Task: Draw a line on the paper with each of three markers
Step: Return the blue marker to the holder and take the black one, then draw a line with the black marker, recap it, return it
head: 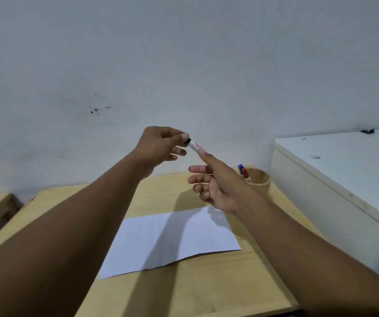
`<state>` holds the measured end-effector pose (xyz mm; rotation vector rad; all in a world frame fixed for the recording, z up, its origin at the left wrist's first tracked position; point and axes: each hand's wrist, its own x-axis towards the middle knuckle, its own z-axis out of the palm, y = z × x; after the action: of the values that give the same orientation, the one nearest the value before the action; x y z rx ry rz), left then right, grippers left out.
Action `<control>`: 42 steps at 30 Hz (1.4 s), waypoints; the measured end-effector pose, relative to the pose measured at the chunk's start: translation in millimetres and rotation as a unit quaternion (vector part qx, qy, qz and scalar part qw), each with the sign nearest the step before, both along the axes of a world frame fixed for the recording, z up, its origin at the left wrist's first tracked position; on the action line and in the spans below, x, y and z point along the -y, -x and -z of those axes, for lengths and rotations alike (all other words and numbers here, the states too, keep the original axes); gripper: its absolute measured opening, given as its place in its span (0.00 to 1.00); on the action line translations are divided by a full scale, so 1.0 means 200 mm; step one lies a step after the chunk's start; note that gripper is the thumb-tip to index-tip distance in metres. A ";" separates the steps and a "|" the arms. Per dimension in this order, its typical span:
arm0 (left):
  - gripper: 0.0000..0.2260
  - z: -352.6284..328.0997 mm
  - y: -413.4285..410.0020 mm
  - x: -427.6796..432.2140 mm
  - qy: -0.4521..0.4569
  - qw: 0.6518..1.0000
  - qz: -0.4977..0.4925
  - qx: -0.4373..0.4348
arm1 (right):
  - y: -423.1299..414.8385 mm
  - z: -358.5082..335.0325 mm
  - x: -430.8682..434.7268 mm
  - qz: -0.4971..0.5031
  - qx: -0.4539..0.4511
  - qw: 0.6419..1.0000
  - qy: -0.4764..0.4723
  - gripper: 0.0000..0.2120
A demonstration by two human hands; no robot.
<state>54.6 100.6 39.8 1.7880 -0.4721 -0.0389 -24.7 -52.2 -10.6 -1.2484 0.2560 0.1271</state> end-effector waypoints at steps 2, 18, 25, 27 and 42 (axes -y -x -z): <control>0.09 0.05 0.01 -0.15 -0.002 1.000 -0.009 -0.029 | -0.06 0.07 -0.13 0.025 -0.004 0.995 -0.100 0.28; 0.10 0.54 -0.01 -0.75 0.125 0.982 -0.098 -0.100 | -0.31 0.25 -0.61 -0.025 0.080 0.987 -0.134 0.06; 0.14 0.64 -0.04 -0.89 0.182 0.960 -0.172 -0.124 | -0.34 0.28 -0.57 -0.008 0.080 0.986 -0.149 0.04; 0.14 0.70 -0.03 -0.99 0.066 0.974 -0.197 -0.086 | -0.34 0.29 -0.54 -0.002 0.078 0.992 -0.104 0.05; 0.04 0.70 -0.06 -1.00 -0.404 0.910 -0.085 0.022 | -0.34 0.49 -0.71 0.009 0.083 0.984 0.160 0.04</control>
<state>65.8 299.9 -101.1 2.6477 -0.3475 -0.0811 43.9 89.9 -108.6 -1.5670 0.1446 -0.0364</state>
